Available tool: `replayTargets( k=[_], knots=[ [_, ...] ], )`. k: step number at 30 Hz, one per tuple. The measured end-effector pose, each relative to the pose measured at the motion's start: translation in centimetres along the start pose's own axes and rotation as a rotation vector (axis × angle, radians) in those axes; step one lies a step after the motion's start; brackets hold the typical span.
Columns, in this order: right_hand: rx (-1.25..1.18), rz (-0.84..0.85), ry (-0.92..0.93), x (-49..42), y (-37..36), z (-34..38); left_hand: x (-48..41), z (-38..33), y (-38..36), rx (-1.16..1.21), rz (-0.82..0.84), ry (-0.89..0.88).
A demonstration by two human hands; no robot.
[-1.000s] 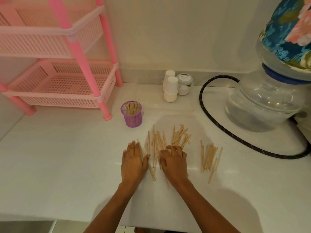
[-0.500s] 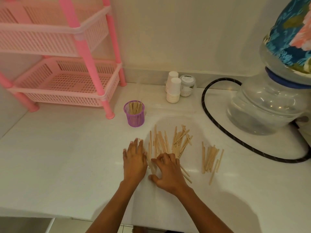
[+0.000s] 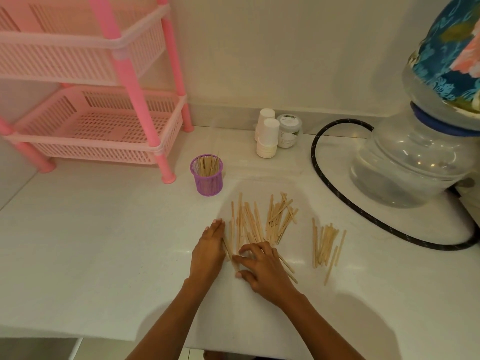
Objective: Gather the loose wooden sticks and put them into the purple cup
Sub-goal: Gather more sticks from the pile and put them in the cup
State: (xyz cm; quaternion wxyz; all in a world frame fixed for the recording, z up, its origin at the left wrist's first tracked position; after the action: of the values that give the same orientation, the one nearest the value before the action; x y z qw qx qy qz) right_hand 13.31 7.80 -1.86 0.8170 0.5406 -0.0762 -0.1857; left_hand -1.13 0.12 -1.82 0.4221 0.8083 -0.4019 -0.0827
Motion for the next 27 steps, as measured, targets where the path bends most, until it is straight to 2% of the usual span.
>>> replayTargets(
  k=[4,8,12,16,19,27],
  knots=[
    [0.007,-0.064,-0.026,-1.5,0.1,0.3,1.3,-0.1,0.0,0.026,-0.047,-0.055],
    [-0.001,-0.049,-0.046,-2.9,0.4,0.9,1.7,-0.1,0.3,0.281,-0.115,0.076],
    [-0.119,-0.108,-0.210,-4.7,1.1,0.9,1.9,0.4,0.5,-0.010,-0.289,0.067],
    [-0.084,-0.142,-0.340,-6.7,1.5,0.6,1.9,-0.4,0.6,-0.386,-0.335,0.150],
    [-0.030,-0.122,-0.381,-7.8,1.5,0.8,1.3,-1.0,0.6,-0.446,-0.345,0.199],
    [0.007,-0.042,-0.371,-7.6,1.3,-0.1,-0.2,-1.8,1.2,-0.540,-0.156,0.194]
  ],
)
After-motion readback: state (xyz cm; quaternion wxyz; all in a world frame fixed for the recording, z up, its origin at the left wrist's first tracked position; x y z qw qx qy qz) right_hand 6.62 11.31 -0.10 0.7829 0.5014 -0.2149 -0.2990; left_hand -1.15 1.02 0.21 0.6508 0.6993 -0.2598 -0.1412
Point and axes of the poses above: each hand's wrist, its own x-axis away from the middle knuckle, its own y-axis out of the back of the hand, z = x × y, the point moved 2 cm from there along -x, towards the middle knuckle, and after that the axes turned 1 degree about -x, right-handed, at the moved point
